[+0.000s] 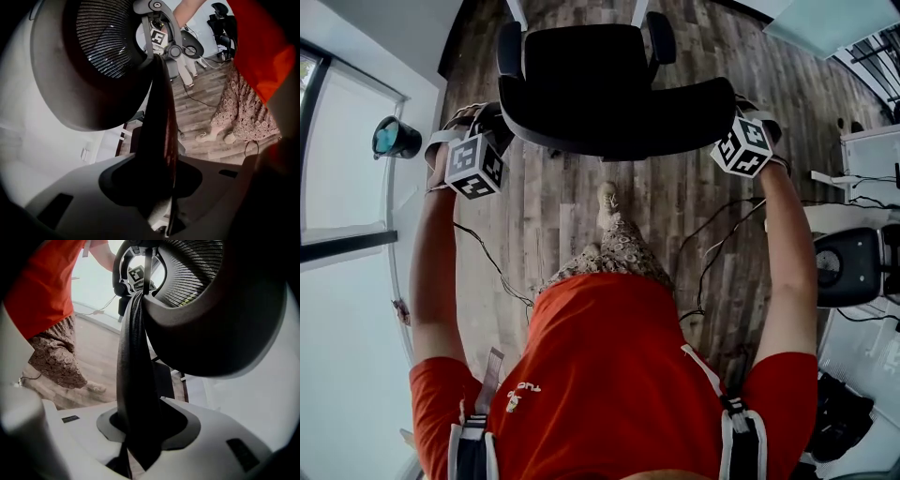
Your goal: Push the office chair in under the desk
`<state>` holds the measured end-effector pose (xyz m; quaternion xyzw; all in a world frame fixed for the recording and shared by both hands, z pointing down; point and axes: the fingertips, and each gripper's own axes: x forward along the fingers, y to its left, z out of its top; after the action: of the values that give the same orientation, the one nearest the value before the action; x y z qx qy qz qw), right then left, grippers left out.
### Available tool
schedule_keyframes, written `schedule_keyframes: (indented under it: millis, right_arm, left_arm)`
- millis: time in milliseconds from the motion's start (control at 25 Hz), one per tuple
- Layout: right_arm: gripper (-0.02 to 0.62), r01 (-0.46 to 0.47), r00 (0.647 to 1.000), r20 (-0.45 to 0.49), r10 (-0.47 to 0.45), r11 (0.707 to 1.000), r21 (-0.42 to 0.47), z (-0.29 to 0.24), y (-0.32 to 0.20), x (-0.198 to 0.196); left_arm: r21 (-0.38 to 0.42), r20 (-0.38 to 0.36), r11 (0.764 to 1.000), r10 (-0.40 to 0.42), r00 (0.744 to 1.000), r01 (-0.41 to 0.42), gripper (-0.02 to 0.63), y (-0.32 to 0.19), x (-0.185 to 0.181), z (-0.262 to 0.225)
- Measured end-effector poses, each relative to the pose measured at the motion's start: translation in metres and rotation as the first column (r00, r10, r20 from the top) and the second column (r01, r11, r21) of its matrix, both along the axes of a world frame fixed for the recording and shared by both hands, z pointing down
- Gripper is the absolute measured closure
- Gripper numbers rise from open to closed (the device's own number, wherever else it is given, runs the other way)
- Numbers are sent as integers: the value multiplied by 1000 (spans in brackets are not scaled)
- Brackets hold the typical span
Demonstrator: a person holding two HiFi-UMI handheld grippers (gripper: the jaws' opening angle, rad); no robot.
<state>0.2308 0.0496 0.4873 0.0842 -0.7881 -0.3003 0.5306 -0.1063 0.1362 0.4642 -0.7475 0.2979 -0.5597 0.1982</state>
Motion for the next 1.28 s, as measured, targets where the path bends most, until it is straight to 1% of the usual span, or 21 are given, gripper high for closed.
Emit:
schedule_keyframes:
  millis: [240,360,520,800,1000,1080,1280]
  right_arm:
    - [446,-3,1000,3,3,1000,-2,-4,-40,-15]
    - [446,-3,1000,9,3,1000,2,-4,-69,-27]
    - [446,12,1000,15,-12,1000,-2,-3,-109,-45]
    - [454,9,1000,-14,-9,999,-33,3,-174,-67]
    - [457,17,1000,-11,-17,999,-36,2,-213,-80]
    - [457,22,1000,-9,-22,999,-34,4,-233,-85]
    - [456,22,1000,-17,-23,999,-33,12,-276,-89]
  left_arm:
    - [10,1,1000,5,1000,-5,476,-40,-15,-4]
    - [15,1,1000,2,1000,-2,474,-71,-27,-2]
    - [-5,-2,1000,-4,1000,4,474,-111,-43,-4]
    - [12,-3,1000,-1,1000,1,474,-170,-65,-1]
    - [7,-5,1000,0,1000,0,474,-215,-81,0]
    - [0,-9,1000,-11,1000,11,472,-234,-86,3]
    - [-57,5,998,-34,999,34,485,-273,-93,17]
